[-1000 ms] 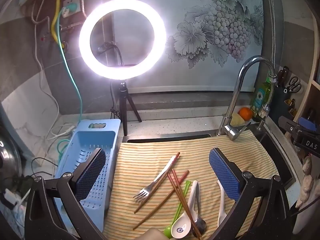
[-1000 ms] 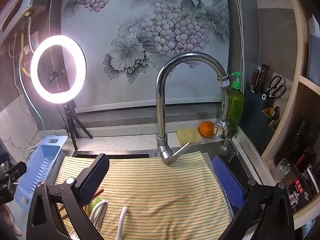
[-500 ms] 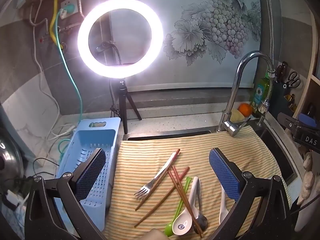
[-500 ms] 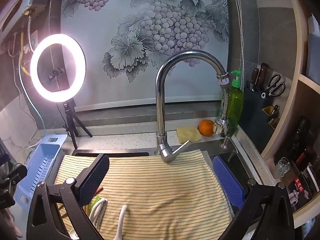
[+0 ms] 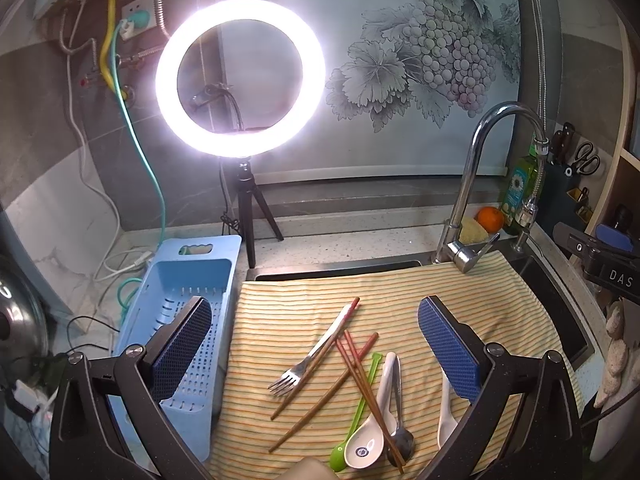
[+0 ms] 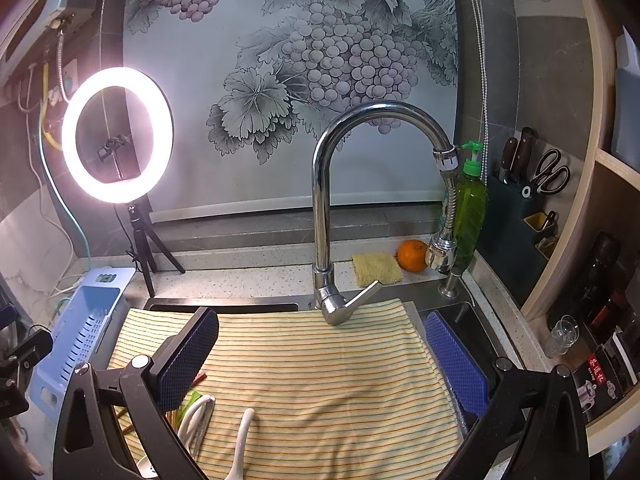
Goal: Organize utensils
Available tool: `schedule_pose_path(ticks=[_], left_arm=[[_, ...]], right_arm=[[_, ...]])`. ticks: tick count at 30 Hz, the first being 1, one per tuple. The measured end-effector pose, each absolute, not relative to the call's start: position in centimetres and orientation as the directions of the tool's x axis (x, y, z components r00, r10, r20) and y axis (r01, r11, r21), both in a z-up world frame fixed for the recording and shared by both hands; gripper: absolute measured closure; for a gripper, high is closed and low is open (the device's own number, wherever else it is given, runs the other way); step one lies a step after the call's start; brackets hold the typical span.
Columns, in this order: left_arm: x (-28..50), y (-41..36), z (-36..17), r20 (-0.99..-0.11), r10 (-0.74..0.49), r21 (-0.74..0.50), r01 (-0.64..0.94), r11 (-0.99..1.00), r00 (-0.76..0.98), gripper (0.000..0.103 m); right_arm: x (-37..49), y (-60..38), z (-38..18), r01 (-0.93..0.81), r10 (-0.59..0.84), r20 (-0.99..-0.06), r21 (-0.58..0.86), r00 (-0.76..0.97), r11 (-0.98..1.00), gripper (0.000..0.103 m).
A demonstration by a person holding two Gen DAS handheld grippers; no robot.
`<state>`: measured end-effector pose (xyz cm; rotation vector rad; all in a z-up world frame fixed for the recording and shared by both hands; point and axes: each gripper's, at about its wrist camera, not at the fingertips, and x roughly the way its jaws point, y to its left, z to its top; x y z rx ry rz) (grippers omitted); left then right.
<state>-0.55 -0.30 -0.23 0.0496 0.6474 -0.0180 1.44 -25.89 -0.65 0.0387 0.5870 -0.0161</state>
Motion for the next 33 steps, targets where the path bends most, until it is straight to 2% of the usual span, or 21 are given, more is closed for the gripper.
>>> schedule_pose_path(ticks=[33], left_arm=[[0.1,-0.5,-0.6,-0.610,-0.001,0.050,0.040,0.998,0.792,0.000]], right_arm=[[2.9,-25.2,-1.3,0.016,0.007,-0.574,0.035,0.819,0.999,0.001]])
